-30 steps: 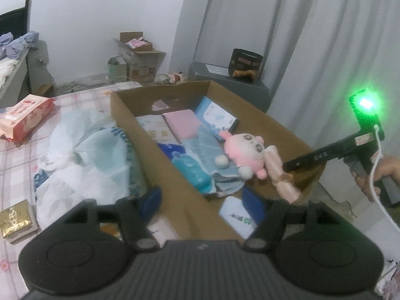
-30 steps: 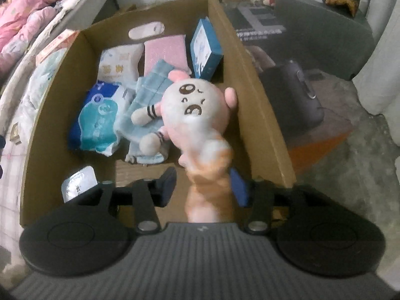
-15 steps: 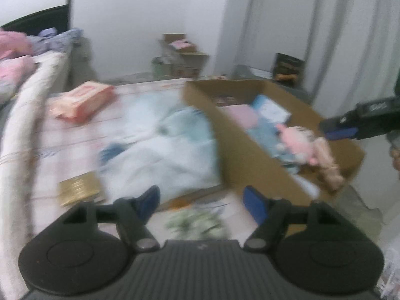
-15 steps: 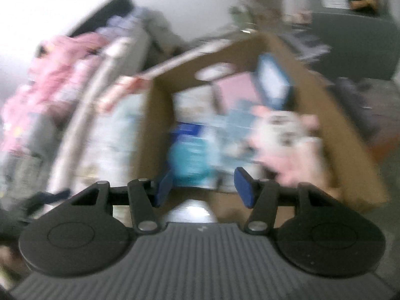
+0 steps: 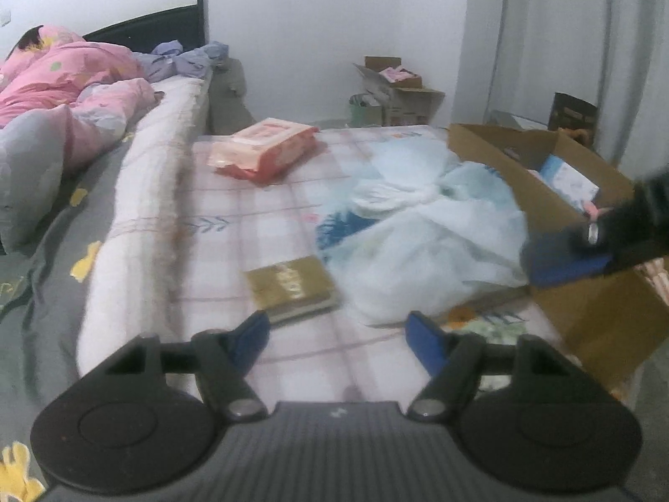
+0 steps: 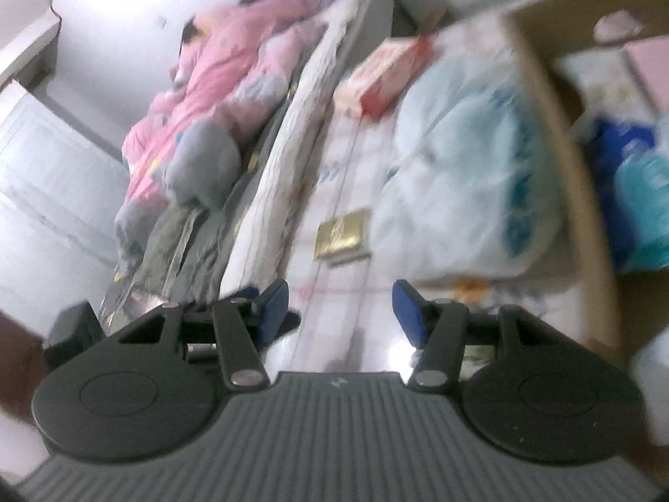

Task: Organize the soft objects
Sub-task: 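Grasp the green floral scrunchie with the right tool while the left tool grasps the gold box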

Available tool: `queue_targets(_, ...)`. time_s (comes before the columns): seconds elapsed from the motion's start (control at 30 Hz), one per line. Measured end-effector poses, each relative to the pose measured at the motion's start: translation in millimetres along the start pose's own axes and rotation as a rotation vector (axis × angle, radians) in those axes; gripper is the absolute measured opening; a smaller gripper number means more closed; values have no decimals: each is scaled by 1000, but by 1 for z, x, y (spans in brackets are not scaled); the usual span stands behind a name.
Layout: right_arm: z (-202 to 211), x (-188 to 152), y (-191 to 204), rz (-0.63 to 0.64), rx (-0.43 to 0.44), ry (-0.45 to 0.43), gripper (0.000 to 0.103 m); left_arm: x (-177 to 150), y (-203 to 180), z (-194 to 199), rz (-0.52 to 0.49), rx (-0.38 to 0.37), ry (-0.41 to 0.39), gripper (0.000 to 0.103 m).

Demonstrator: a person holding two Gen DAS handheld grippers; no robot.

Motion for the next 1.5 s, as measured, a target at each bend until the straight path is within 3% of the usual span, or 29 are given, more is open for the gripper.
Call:
queue_targets(0.1,-12,-3,8,75,-113,-21,55,4,11,-3,-51,26,-4,73)
queue_targets(0.17,-21,-8,9,137,-206,-19,61,10,15,-8,-119,25,-1,73)
queue_targets(0.23,-29,-13,7,190,-274,5,66,19,18,-19,-205,-10,19,74)
queue_targets(0.37,-47,-21,8,295,-361,93,80,32,19,-49,-355,-73,58,86)
queue_targets(0.43,-55,-22,9,344,-410,122,82,37,19,-67,-427,-81,71,88)
queue_targets(0.5,-60,-24,6,370,-450,161,84,39,18,-86,-484,-135,94,95)
queue_targets(0.6,-70,-22,1,377,-472,224,85,40,19,-112,-520,-205,147,95)
queue_targets(0.93,-83,-25,-12,384,-476,305,85,31,17,-152,-582,-205,263,91)
queue_targets(1.0,-87,-22,-17,368,-462,312,84,30,17,-153,-576,-190,268,89)
queue_targets(1.1,-87,-20,-21,358,-448,308,80,33,18,-151,-559,-156,277,74)
queue_targets(1.17,-84,-23,-20,365,-446,296,72,35,19,-149,-547,-144,291,69)
queue_targets(1.5,-67,-32,-29,344,-395,234,39,34,14,-123,-409,-80,322,64)
Point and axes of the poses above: each gripper's, at about its wrist camera, not at the fingertips, and z roughly against the way its jaws point, y to its left, x to its top, the point moved 1 cm from there along -z, roughly the way its jaws point, and after that the axes turned 12 degrees about -z, right-handed, at the moved point
